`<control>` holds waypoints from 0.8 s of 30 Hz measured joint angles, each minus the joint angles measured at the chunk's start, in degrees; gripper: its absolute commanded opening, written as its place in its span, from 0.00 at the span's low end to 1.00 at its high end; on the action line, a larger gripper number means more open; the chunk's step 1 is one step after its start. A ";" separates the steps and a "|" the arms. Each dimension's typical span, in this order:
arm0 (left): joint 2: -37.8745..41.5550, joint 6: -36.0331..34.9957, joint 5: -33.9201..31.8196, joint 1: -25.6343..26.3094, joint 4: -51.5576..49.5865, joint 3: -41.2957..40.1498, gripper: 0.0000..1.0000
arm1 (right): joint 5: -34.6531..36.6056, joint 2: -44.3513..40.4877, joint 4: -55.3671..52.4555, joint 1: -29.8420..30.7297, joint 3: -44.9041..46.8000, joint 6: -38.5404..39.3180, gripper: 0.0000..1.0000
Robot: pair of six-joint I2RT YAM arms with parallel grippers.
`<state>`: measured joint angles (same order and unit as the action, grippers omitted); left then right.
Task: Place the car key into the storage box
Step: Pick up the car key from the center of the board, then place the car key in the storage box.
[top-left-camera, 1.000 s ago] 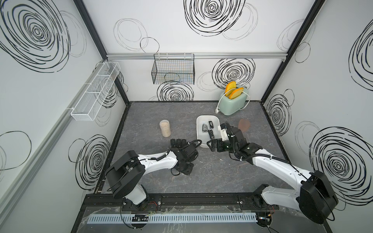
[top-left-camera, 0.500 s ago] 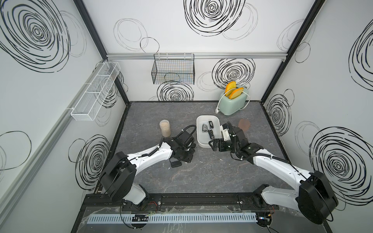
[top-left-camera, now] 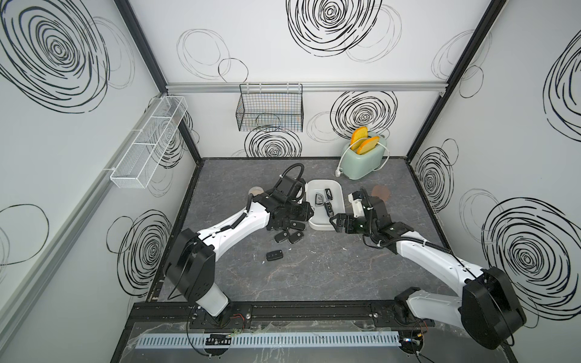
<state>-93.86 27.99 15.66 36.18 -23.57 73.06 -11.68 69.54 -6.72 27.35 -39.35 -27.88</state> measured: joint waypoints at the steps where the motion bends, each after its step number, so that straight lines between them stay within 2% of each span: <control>1: -1.57 -0.02 0.17 0.11 0.39 1.51 0.28 | -0.15 0.00 0.04 -0.37 0.17 -0.02 0.99; 9: -13.00 -0.81 -0.98 1.40 1.22 12.13 0.28 | -1.14 -0.85 1.46 -3.02 2.43 -0.66 0.99; 19: -24.41 -3.82 -11.41 4.35 -2.12 20.46 0.28 | -2.23 -3.58 2.73 -5.22 4.46 -1.55 0.99; 24: -28.26 -4.22 -14.25 5.03 -3.50 22.18 0.28 | -2.56 -3.96 2.89 -5.42 5.22 -2.12 0.99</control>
<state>-122.13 23.77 1.41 41.21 -27.07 95.24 -14.24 65.58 -3.84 21.93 -34.13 -30.00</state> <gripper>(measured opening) 0.334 0.990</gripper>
